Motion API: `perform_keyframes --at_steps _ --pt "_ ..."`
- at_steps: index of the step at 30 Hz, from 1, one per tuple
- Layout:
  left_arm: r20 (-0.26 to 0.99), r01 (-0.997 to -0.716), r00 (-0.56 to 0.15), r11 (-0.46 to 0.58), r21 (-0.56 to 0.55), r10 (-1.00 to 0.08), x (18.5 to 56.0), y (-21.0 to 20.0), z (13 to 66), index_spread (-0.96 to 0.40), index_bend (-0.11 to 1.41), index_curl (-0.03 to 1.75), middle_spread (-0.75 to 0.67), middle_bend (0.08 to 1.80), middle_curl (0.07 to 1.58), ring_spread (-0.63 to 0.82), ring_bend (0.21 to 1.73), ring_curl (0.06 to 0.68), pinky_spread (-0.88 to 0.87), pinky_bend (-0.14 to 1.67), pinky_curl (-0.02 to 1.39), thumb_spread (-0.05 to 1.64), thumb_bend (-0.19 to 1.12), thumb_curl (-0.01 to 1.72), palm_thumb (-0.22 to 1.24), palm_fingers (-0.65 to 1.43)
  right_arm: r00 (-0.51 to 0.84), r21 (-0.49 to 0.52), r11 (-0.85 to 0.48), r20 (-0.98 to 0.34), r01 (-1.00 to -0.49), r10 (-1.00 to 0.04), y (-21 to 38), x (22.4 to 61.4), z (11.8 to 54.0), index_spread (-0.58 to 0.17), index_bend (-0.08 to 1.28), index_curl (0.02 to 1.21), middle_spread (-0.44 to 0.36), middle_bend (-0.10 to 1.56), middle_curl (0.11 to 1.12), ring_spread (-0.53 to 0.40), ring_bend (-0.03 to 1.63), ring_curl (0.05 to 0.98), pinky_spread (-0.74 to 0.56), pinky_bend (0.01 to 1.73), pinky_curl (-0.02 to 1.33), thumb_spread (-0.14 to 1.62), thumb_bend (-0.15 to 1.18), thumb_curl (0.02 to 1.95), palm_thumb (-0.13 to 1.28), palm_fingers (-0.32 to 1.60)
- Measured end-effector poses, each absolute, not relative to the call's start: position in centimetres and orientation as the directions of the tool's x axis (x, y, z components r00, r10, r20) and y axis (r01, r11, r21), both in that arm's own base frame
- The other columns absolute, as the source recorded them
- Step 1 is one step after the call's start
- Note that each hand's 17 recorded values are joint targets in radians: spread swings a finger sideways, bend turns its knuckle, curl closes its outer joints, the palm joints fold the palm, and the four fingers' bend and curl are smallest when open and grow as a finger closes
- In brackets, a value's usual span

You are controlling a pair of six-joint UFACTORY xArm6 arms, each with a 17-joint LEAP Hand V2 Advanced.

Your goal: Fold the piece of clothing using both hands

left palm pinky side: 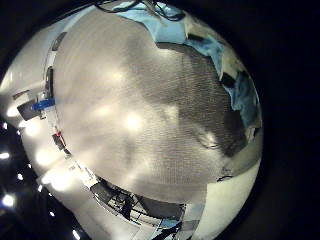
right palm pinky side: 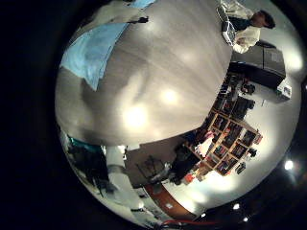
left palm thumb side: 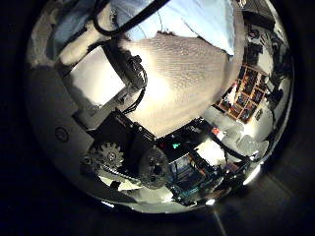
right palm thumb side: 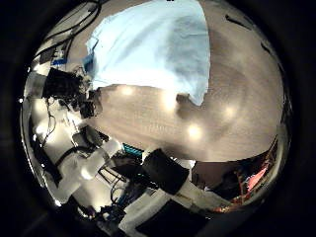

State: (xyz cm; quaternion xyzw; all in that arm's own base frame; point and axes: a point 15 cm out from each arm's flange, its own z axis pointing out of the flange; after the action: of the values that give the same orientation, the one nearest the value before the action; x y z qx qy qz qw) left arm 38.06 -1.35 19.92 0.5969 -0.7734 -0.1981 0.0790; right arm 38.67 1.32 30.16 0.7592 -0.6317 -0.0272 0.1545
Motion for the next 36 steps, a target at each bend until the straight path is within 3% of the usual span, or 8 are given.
perform_keyframes --at_steps 5,10,21,36 --pt "-0.116 -0.890 -0.276 0.208 0.406 -0.954 38.7 -1.4 20.7 -0.56 0.46 0.87 -0.50 0.97 0.81 -0.49 1.19 0.460 -0.64 0.83 0.52 1.07 -0.01 0.51 0.87 1.15 0.210 0.295 -0.158 0.152 -0.942 -0.966 1.6 39.2 28.9 -0.372 0.16 0.26 -0.101 0.41 0.38 -0.096 0.78 0.240 0.10 0.76 0.10 1.17 -0.01 0.30 0.38 0.30" --pt "-0.113 -0.886 -0.283 0.215 0.412 -0.952 39.0 -1.8 22.2 -0.62 0.47 0.99 -0.53 1.01 0.85 -0.49 1.24 0.487 -0.68 0.91 0.57 1.06 -0.01 0.54 0.87 1.10 0.237 0.361 -0.170 0.149 -0.917 -0.960 2.3 39.3 26.2 -0.351 0.16 0.27 -0.117 0.41 0.38 -0.144 0.81 0.255 0.04 0.77 0.10 1.16 -0.02 0.32 0.42 0.30" --pt "-0.107 -0.887 -0.289 0.224 0.403 -0.951 38.9 -1.9 23.9 -0.69 0.42 1.18 -0.55 1.03 0.90 -0.48 1.27 0.502 -0.68 0.95 0.61 1.06 -0.01 0.59 0.86 1.06 0.250 0.414 -0.167 0.156 -0.895 -0.955 2.7 38.8 23.8 -0.222 0.15 0.27 -0.078 0.39 0.39 -0.132 0.82 0.267 0.03 0.81 0.11 1.08 -0.04 0.30 0.35 0.20" --pt "-0.095 -0.893 -0.289 0.233 0.385 -0.953 39.4 -2.4 26.9 -0.72 0.34 1.34 -0.55 1.02 0.93 -0.48 1.27 0.499 -0.69 0.93 0.63 1.06 -0.01 0.62 0.86 1.07 0.260 0.431 -0.163 0.175 -0.888 -0.950 4.0 37.9 20.4 -0.185 0.16 0.29 -0.038 0.40 0.40 -0.117 0.82 0.274 0.05 0.80 0.11 1.04 -0.03 0.29 0.29 0.19"
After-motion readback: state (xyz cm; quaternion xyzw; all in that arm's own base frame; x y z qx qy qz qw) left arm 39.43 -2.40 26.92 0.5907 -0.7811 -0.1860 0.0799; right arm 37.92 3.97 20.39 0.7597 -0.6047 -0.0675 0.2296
